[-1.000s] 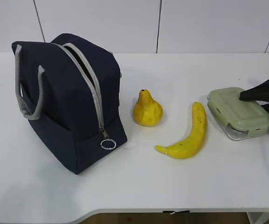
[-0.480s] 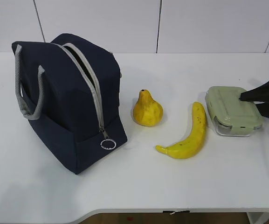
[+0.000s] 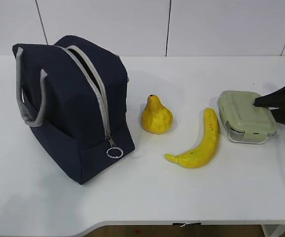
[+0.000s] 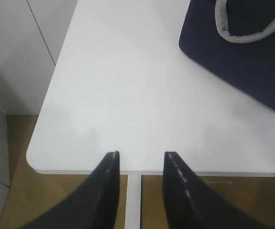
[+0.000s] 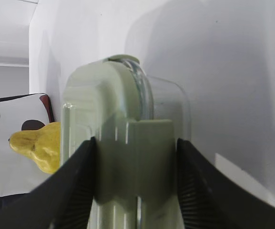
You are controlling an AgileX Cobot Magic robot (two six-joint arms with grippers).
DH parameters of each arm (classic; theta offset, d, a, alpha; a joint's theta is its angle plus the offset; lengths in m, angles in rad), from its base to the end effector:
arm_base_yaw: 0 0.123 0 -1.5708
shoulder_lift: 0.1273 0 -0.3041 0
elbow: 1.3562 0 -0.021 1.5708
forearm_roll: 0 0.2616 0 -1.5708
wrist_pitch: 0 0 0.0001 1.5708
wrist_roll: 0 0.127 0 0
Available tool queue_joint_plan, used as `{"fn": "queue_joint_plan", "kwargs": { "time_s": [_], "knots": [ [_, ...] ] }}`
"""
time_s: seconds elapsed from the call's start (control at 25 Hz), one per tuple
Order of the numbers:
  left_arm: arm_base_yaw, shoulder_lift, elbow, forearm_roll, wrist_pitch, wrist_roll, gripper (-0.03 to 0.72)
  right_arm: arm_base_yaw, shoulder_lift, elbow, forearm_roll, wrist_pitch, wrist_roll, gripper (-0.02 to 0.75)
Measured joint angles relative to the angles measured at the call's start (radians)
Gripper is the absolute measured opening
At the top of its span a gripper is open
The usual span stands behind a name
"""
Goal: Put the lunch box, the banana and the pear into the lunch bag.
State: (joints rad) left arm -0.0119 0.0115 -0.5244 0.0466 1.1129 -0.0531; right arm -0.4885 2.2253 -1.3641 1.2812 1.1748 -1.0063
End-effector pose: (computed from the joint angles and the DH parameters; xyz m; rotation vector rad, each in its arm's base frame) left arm 0.0135 0.0051 0.2679 -0.0469 2.0821 0.0165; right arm 0.4303 -0.1015 0.1129 0.3233 2.3288 1.2883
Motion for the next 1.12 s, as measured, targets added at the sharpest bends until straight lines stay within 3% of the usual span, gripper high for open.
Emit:
{"fn": "queue_joint_plan", "kwargs": {
  "time_s": [1.12],
  "knots": [
    [0.0, 0.0, 0.0, -0.002, 0.0, 0.0, 0.241, 0.0, 0.0, 0.0, 0.025, -0.008, 0.048, 0.358]
  ]
}}
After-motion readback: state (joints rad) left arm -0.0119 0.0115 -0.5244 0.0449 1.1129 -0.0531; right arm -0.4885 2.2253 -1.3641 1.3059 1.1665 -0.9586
